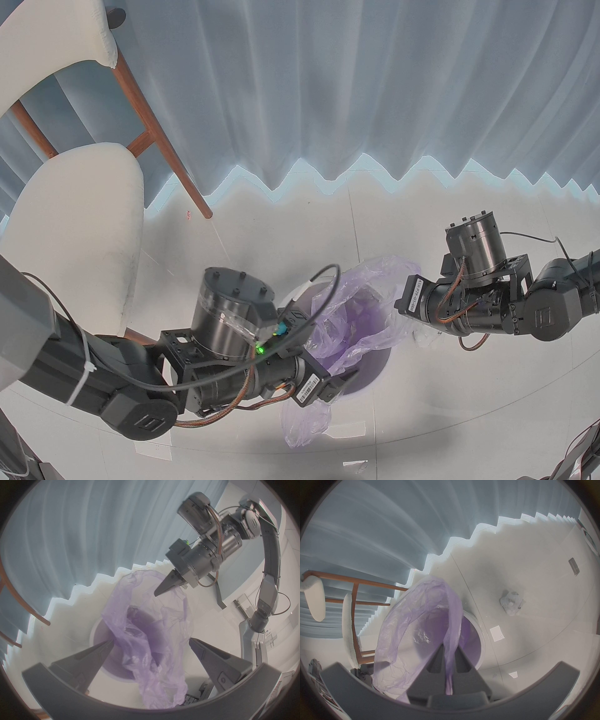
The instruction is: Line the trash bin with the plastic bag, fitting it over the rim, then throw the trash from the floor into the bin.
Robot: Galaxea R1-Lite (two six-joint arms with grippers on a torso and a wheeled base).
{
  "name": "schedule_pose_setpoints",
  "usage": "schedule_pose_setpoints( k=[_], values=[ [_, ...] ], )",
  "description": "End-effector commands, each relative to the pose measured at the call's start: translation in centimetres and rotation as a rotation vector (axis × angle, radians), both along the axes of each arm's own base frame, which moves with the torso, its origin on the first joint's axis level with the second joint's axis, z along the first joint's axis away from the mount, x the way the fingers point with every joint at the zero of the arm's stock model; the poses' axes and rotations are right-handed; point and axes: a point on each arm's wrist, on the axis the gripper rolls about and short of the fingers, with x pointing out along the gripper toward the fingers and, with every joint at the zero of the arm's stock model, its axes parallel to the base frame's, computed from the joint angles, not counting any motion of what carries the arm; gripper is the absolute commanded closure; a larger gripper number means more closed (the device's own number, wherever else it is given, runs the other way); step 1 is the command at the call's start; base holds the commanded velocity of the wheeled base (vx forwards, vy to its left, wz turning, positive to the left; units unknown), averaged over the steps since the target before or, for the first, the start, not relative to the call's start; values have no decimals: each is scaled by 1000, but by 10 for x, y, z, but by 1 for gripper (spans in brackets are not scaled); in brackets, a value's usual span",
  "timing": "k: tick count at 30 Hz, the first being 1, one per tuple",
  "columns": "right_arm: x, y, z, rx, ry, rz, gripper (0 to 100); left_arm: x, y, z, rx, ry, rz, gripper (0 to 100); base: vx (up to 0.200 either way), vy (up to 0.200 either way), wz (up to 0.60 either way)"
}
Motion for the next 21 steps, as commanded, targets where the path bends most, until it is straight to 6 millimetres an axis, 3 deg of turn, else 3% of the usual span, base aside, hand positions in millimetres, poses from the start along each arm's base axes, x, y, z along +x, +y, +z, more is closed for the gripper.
schedule_pose_setpoints(
  k=[1, 6, 10, 13, 21],
  values=[
    [-2, -2, 4, 1, -14, 5, 100, 2, 20, 12, -23, -18, 46, 0, 0, 0, 0],
    [-2, -5, 3, -9, -14, -1, 100, 9, 53, 15, -19, -6, 132, 0, 0, 0, 0],
    [0, -7, 3, -9, -13, -9, 100, 5, 67, 9, -12, 32, 106, 0, 0, 0, 0],
    [0, -7, 4, -7, -16, -9, 100, -1, 67, 1, 6, 61, 82, 0, 0, 0, 0],
    [-2, -9, 8, -2, -27, -8, 100, 7, 62, -11, 25, 88, 80, 0, 0, 0, 0]
  ],
)
